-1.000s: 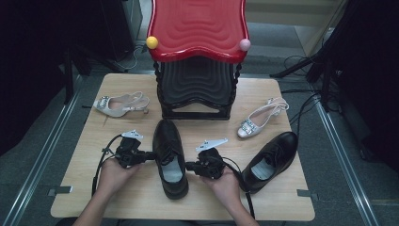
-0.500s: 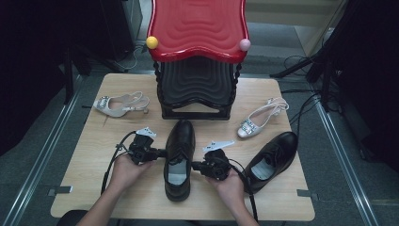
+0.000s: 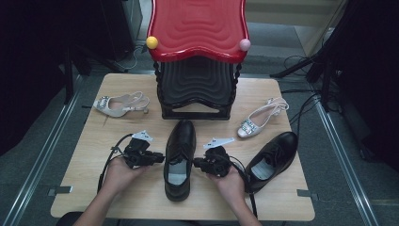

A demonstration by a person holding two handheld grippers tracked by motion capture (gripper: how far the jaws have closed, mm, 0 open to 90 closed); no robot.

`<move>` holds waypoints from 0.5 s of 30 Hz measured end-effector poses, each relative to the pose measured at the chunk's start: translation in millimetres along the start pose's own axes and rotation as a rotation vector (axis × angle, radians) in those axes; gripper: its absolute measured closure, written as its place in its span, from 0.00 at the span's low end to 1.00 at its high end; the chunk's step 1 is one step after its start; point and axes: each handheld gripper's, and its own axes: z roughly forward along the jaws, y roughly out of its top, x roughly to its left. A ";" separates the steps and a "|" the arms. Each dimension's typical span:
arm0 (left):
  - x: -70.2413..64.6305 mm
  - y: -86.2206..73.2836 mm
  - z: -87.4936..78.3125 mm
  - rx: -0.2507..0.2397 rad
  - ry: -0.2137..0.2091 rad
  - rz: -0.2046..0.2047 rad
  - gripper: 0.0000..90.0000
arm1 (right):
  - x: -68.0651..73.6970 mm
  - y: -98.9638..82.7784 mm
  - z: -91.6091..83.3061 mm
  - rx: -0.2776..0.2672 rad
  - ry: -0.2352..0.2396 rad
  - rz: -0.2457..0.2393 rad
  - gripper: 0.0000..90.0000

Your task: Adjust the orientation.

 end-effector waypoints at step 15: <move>3.7 -14.3 -19.9 -0.033 -0.028 -0.007 0.47 | 0.9 5.2 -46.8 -0.073 0.028 -0.013 0.63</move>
